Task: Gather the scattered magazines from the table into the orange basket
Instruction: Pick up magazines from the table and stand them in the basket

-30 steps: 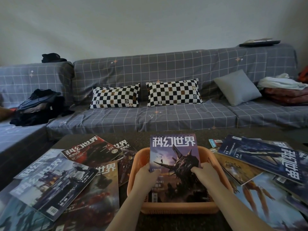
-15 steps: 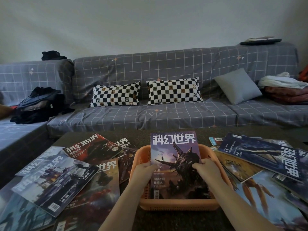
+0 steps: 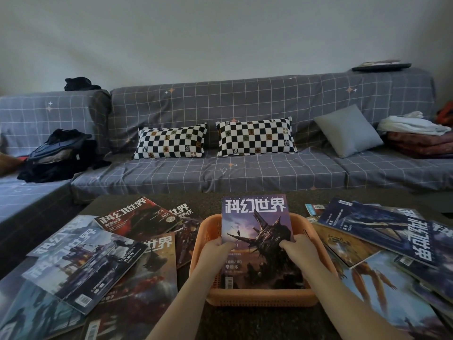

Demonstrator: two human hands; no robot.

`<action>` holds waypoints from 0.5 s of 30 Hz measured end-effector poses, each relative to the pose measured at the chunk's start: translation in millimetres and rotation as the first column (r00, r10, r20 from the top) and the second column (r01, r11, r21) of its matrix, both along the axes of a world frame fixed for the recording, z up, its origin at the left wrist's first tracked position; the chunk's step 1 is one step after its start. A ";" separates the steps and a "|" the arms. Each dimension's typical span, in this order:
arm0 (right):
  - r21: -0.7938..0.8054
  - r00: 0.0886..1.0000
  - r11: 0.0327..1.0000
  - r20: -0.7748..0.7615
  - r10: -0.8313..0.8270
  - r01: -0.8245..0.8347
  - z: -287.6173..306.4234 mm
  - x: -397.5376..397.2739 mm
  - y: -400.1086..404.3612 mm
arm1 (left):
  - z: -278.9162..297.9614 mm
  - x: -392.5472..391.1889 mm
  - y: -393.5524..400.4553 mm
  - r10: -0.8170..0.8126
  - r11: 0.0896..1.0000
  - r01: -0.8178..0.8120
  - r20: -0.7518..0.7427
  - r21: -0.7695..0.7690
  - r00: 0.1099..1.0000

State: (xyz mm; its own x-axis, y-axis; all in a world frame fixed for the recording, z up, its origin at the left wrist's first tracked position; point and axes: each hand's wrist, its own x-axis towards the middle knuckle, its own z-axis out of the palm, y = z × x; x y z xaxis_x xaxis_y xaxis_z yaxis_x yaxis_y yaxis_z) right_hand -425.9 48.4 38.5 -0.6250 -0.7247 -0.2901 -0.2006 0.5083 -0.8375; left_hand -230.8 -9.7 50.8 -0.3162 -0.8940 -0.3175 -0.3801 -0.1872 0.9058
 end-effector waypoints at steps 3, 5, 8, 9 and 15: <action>-0.082 0.997 0.996 -0.064 -0.037 0.032 6.3 6.6 1.4 | -0.6 -2.4 5.6 0.011 0.993 -0.003 0.068 -0.122 0.998; -0.222 0.988 0.975 -0.153 -0.036 0.001 10.9 11.9 4.3 | 1.9 1.0 9.9 0.020 0.976 -0.007 0.061 -0.219 0.998; -0.385 0.981 0.919 -0.195 0.016 -0.091 21.1 28.6 8.9 | 11.0 11.8 13.7 0.023 0.949 -0.023 -0.004 -0.313 1.000; -0.416 0.985 0.902 -0.165 0.053 -0.118 25.0 37.0 9.0 | 15.3 16.7 14.4 0.043 0.944 -0.054 -0.039 -0.326 0.998; -0.483 0.947 0.820 -0.076 0.311 -0.308 42.9 106.3 -0.7 | 31.4 69.8 12.8 0.196 0.904 -0.236 -0.146 -0.357 0.970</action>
